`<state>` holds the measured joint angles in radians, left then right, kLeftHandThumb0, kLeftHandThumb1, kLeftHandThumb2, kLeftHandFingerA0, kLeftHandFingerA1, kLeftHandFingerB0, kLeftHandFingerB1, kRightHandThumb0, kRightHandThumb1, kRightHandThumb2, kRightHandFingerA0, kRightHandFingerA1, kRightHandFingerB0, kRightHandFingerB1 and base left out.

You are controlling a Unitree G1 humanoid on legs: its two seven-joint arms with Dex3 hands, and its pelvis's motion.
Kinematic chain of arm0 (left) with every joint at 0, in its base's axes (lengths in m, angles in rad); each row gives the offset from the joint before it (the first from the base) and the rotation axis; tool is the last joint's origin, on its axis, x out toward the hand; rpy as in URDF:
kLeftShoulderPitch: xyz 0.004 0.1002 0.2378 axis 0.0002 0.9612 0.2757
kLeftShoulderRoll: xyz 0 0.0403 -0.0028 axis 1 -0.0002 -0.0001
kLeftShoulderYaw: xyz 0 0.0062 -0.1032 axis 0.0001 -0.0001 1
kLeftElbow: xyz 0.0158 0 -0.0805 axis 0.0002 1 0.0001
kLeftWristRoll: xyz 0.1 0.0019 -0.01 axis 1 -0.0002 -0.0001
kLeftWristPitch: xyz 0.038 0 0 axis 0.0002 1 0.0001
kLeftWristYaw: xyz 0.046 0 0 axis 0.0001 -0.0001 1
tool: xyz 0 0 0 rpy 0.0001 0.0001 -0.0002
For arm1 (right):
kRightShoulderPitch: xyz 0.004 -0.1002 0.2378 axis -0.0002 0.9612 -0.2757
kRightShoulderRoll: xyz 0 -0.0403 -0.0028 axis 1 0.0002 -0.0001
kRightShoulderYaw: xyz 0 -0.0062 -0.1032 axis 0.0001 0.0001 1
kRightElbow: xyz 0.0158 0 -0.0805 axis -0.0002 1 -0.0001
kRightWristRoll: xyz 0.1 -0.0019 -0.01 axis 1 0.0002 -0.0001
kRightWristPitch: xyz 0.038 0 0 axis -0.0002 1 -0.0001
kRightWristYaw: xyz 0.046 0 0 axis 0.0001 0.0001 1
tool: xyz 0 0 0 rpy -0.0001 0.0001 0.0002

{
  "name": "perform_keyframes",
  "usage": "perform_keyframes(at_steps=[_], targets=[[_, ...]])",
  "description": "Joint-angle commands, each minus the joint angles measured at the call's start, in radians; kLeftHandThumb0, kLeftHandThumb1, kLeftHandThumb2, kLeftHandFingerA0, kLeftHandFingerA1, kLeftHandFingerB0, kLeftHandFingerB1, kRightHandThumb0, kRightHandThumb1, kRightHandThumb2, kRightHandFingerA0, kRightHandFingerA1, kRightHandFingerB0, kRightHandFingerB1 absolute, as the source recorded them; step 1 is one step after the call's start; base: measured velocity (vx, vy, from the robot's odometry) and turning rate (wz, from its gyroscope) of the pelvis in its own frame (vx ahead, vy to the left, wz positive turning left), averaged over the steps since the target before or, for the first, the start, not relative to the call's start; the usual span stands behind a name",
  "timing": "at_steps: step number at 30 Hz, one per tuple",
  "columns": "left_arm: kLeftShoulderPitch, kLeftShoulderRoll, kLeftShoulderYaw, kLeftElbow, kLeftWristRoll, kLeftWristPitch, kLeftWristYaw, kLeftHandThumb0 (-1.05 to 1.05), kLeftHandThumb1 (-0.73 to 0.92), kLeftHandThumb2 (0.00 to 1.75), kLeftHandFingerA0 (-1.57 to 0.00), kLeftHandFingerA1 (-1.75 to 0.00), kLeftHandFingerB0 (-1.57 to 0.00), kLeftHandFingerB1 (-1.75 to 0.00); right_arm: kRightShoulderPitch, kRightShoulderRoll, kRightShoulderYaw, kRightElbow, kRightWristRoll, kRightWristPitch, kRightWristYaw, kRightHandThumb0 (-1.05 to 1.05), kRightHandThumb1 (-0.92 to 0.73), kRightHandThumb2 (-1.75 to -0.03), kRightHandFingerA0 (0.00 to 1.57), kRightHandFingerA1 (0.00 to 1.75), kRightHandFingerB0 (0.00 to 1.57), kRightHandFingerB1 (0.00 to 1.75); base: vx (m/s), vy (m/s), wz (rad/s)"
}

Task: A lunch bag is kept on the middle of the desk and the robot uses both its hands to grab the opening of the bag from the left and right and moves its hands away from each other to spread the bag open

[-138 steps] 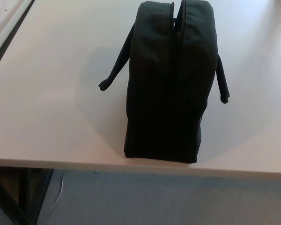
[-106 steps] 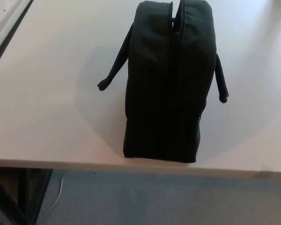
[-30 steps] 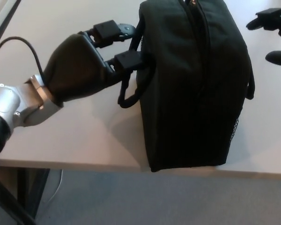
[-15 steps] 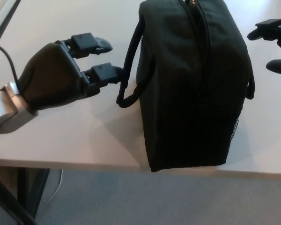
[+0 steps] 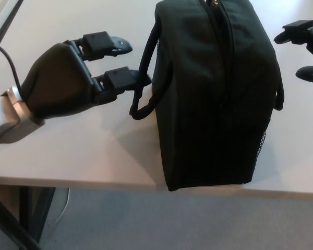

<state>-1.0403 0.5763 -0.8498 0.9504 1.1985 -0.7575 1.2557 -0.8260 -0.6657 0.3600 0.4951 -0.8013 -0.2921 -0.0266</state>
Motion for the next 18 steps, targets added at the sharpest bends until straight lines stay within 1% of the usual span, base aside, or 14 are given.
perform_keyframes(at_steps=[1, 2, 3, 4, 5, 6, 7, 8, 9, 12, 14, 18], targets=[[-0.012, 0.009, 0.024, -0.049, -0.003, -0.022, 0.016, -0.22, 0.55, 0.57, -0.47, -0.41, -0.41, -0.34, 0.032, -0.026, -0.016, -0.034, -0.006, -0.028, -0.032, -0.33, -0.4, -0.61, 0.62, 0.47, 0.37, 0.38, 0.0, 0.0, 0.0], [-0.011, 0.011, 0.025, -0.059, 0.007, -0.008, 0.032, -0.24, 0.55, 0.57, -0.47, -0.41, -0.39, -0.33, 0.036, -0.03, -0.018, -0.033, -0.011, -0.038, -0.048, -0.25, -0.47, -0.56, 0.7, 0.45, 0.38, 0.35, 0.0, 0.0, 0.0], [-0.01, 0.011, 0.025, -0.062, 0.012, -0.001, 0.039, -0.24, 0.55, 0.57, -0.47, -0.41, -0.39, -0.33, 0.037, -0.032, -0.019, -0.033, -0.013, -0.042, -0.055, -0.25, -0.47, -0.56, 0.7, 0.45, 0.38, 0.35, 0.0, 0.0, 0.0], [-0.012, 0.015, 0.029, -0.073, 0.012, -0.006, 0.042, -0.25, 0.58, 0.58, -0.43, -0.42, -0.38, -0.33, 0.034, -0.036, -0.019, -0.031, -0.018, -0.045, -0.06, -0.19, -0.47, -0.54, 0.48, 0.38, 0.31, 0.31, 0.0, 0.0, 0.0], [-0.011, 0.015, 0.029, -0.075, 0.017, -0.006, 0.06, -0.22, 0.58, 0.58, -0.45, -0.39, -0.39, -0.33, 0.032, -0.036, -0.018, -0.028, -0.02, -0.046, -0.063, -0.15, -0.32, -0.8, 0.34, 0.55, 0.13, 0.46, 0.0, 0.0, 0.0], [-0.01, 0.012, 0.027, -0.073, 0.022, -0.004, 0.081, -0.22, 0.58, 0.58, -0.45, -0.39, -0.39, -0.33, 0.032, -0.033, -0.018, -0.024, -0.021, -0.047, -0.064, -0.15, -0.32, -0.8, 0.34, 0.55, 0.13, 0.46, 0.0, 0.0, 0.0], [-0.01, 0.013, 0.029, -0.077, 0.023, -0.003, 0.086, -0.22, 0.6, 0.58, -0.44, -0.39, -0.37, -0.32, 0.03, -0.031, -0.018, -0.026, -0.024, -0.045, -0.067, -0.27, -0.44, -0.57, 0.36, 0.37, 0.21, 0.31, 0.0, 0.0, 0.0], [-0.01, 0.013, 0.03, -0.079, 0.023, -0.003, 0.087, -0.22, 0.6, 0.58, -0.44, -0.39, -0.37, -0.32, 0.03, -0.031, -0.019, -0.027, -0.025, -0.044, -0.068, -0.27, -0.44, -0.57, 0.36, 0.37, 0.21, 0.31, 0.0, 0.0, 0.0], [-0.015, 0.005, 0.027, -0.08, 0.035, 0.01, 0.118, -0.22, 0.61, 0.59, -0.43, -0.39, -0.38, -0.33, 0.023, -0.027, -0.019, -0.029, -0.028, -0.037, -0.063, -0.32, -0.42, -0.57, 0.32, 0.37, 0.17, 0.31, 0.0, 0.0, 0.0], [-0.018, -0.007, 0.026, -0.079, 0.039, 0.015, 0.142, -0.17, 0.64, 0.6, -0.44, -0.39, -0.38, -0.33, 0.021, -0.026, -0.023, -0.03, -0.021, -0.045, -0.06, -0.31, -0.41, -0.58, 0.31, 0.37, 0.14, 0.31, 0.0, 0.0, 0.0], [-0.02, -0.007, 0.038, -0.094, 0.029, 0.022, 0.116, -0.14, 0.62, 0.59, -0.45, -0.4, -0.38, -0.33, 0.025, -0.028, -0.023, -0.049, -0.028, -0.041, -0.054, -0.33, -0.39, -0.57, 0.32, 0.38, 0.14, 0.31, 0.0, 0.0, 0.0], [-0.026, -0.01, 0.048, -0.104, 0.028, 0.018, 0.117, -0.11, 0.59, 0.58, -0.44, -0.39, -0.38, -0.33, 0.034, -0.035, -0.023, -0.06, -0.04, -0.045, -0.069, -0.34, -0.39, -0.57, 0.33, 0.38, 0.15, 0.31, 0.0, 0.0, 0.0]])
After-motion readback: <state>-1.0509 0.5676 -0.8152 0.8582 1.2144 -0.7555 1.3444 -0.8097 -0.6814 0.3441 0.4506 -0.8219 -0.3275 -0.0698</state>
